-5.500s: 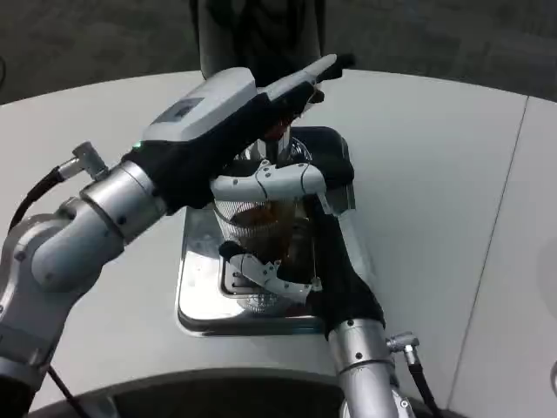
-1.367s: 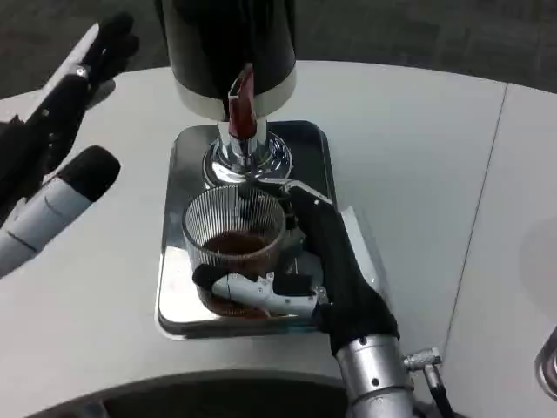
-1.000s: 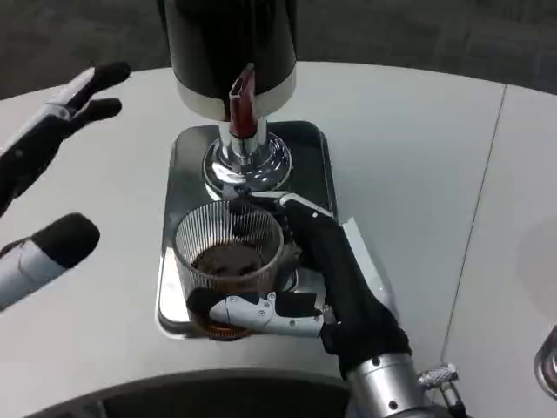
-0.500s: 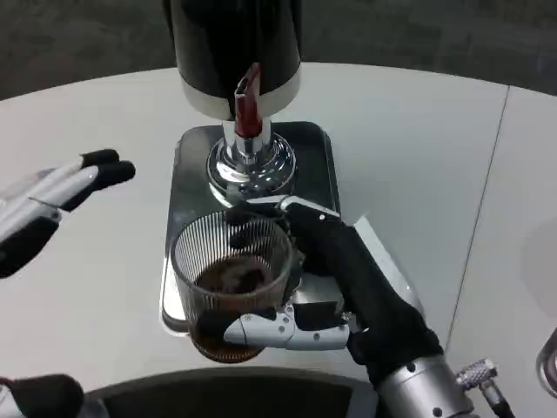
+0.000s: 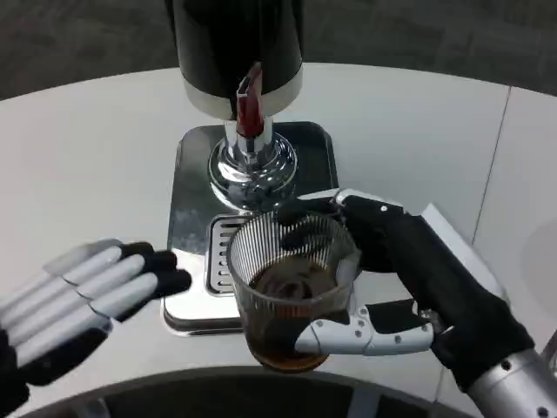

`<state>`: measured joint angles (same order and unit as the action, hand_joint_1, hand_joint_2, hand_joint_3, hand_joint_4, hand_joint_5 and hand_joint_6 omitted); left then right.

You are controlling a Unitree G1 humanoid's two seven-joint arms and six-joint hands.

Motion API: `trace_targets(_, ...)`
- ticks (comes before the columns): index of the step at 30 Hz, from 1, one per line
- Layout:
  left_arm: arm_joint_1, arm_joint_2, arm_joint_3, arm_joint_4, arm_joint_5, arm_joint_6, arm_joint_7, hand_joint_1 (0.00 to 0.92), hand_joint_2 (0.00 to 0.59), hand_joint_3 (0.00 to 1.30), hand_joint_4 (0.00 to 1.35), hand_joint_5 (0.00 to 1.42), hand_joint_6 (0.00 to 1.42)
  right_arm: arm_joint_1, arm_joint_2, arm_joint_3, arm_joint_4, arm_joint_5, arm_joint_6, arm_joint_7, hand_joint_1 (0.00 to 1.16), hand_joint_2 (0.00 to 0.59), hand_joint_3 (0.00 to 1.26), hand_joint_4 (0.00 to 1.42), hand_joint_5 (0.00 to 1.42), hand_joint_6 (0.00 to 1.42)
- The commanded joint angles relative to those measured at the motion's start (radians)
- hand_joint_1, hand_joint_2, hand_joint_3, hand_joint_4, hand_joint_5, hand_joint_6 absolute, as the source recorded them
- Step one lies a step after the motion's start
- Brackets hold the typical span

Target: Grasp the cup under the faucet to collect the drink, then remove the cup.

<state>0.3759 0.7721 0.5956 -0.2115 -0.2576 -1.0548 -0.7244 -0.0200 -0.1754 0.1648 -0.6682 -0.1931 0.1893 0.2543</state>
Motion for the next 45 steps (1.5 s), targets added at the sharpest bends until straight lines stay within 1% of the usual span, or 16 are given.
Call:
trace_targets(1,0.046,0.039,-0.025,-0.006,0.008,-0.072,-0.017,0.0,0.107,0.02,0.0,0.0,0.0,0.022,-0.019,-0.031,-0.097,0.061,0.042,0.032,0.92,0.113,0.79,0.85,1.04,0.96)
trace_targets(4,0.061,0.061,-0.028,-0.009,0.019,-0.105,-0.017,0.0,0.105,0.0,0.0,0.0,0.0,0.038,-0.036,-0.045,-0.146,0.086,0.079,0.048,0.92,0.113,0.79,0.85,1.04,0.96)
trace_targets(7,0.074,0.086,-0.028,-0.021,0.029,-0.121,-0.02,0.0,0.102,0.0,0.0,0.0,0.0,0.056,-0.046,-0.056,-0.197,0.108,0.118,0.059,0.92,0.113,0.79,0.85,1.04,0.96)
trace_targets(10,0.081,0.108,-0.027,-0.034,0.031,-0.12,-0.011,0.0,0.102,0.0,0.0,0.0,0.0,0.057,-0.053,-0.062,-0.219,0.118,0.141,0.062,0.92,0.113,0.79,0.85,1.04,0.96)
trace_targets(13,0.084,0.121,-0.025,-0.044,0.028,-0.116,-0.006,0.0,0.102,0.0,0.0,0.0,0.0,0.052,-0.063,-0.075,-0.233,0.13,0.156,0.062,0.92,0.113,0.79,0.85,1.05,0.96)
trace_targets(18,0.083,0.138,-0.016,-0.054,0.03,-0.115,-0.002,0.0,0.102,0.0,0.0,0.0,0.0,0.033,-0.084,-0.108,-0.252,0.15,0.179,0.066,0.92,0.113,0.79,0.85,1.04,0.96)
trace_targets(21,0.06,0.155,-0.008,-0.058,0.036,-0.089,-0.002,0.0,0.102,0.0,0.0,0.0,0.0,0.024,-0.094,-0.122,-0.257,0.16,0.191,0.067,0.92,0.113,0.79,0.85,1.05,0.96)
trace_targets(26,-0.004,0.203,-0.011,-0.088,0.043,0.012,-0.009,0.0,0.102,0.0,0.0,0.0,0.0,0.015,-0.108,-0.132,-0.259,0.175,0.205,0.065,0.92,0.113,0.79,0.85,1.05,0.96)
trace_targets(28,-0.035,0.209,-0.023,-0.099,0.05,0.04,-0.007,0.0,0.102,0.0,0.0,0.0,0.0,0.012,-0.111,-0.132,-0.257,0.177,0.207,0.065,0.92,0.113,0.79,0.85,1.05,0.96)
trace_targets(33,-0.08,0.202,-0.041,-0.11,0.06,0.077,-0.012,0.0,0.1,0.0,0.0,0.0,0.0,0.005,-0.116,-0.133,-0.254,0.181,0.212,0.064,0.92,0.113,0.79,0.85,1.05,0.96)
trace_targets(45,-0.1,0.198,-0.056,-0.118,0.068,0.098,-0.015,0.0,0.097,0.0,0.0,0.0,0.0,0.001,-0.121,-0.13,-0.251,0.188,0.215,0.064,0.92,0.113,0.8,0.86,1.05,0.96)
